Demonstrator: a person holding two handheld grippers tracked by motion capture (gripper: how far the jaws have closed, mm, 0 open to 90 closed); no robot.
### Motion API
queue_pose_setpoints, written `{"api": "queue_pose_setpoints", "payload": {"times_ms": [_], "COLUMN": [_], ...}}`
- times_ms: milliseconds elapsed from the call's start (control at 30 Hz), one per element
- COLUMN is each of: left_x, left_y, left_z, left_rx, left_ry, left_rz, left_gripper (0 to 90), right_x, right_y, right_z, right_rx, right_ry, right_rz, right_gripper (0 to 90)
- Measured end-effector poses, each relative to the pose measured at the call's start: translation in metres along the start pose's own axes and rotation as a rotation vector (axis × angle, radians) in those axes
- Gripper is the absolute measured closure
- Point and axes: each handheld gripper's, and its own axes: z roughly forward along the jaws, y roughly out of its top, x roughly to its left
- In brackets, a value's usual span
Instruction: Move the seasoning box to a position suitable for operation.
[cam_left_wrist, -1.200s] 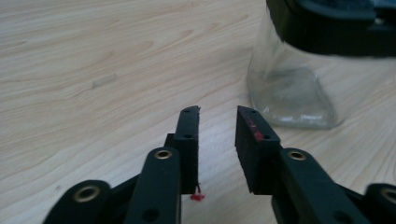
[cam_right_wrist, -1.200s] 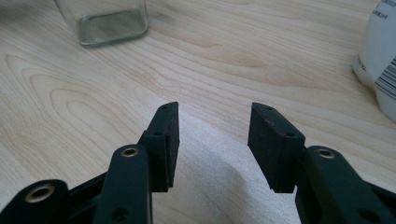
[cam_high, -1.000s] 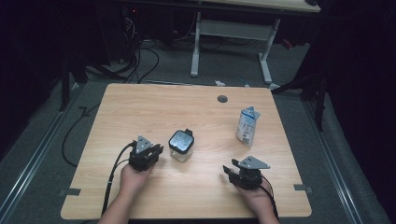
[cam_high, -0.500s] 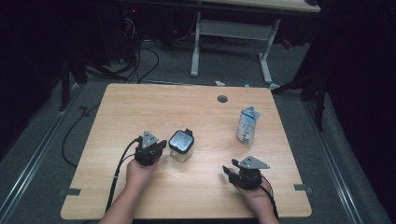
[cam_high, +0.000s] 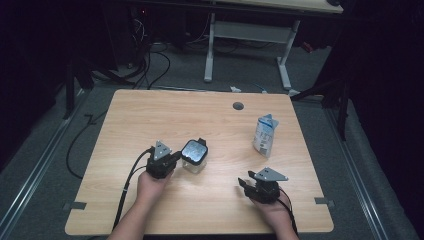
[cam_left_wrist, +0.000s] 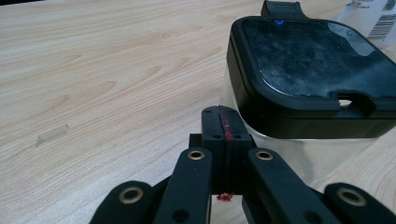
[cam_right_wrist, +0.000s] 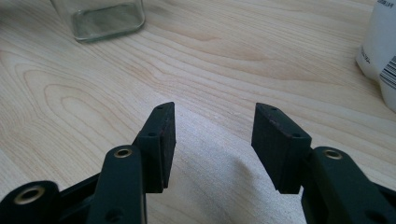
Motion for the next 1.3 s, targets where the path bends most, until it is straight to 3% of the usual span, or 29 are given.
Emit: {"api": "queue_pose_setpoints", "payload": {"times_ms": [700,1300], "left_x": [-0.026,-0.055], "left_y": [-0.009,-0.010], "left_z": [-0.019,-0.028], "left_rx": [-0.033,-0.041], "left_ry": [-0.032,-0.109], "left_rz": [0.022,0.059], "left_gripper": [90.0,89.9], "right_x": [0.000,0.000], "right_y": [0.000,0.000], "right_z": [0.000,0.000], "right_rx": [0.005,0.008], "right_ry": [-0.005,-0.005], "right_rz": [-0.004,0.001], "right_gripper": [49.1,49.5]}}
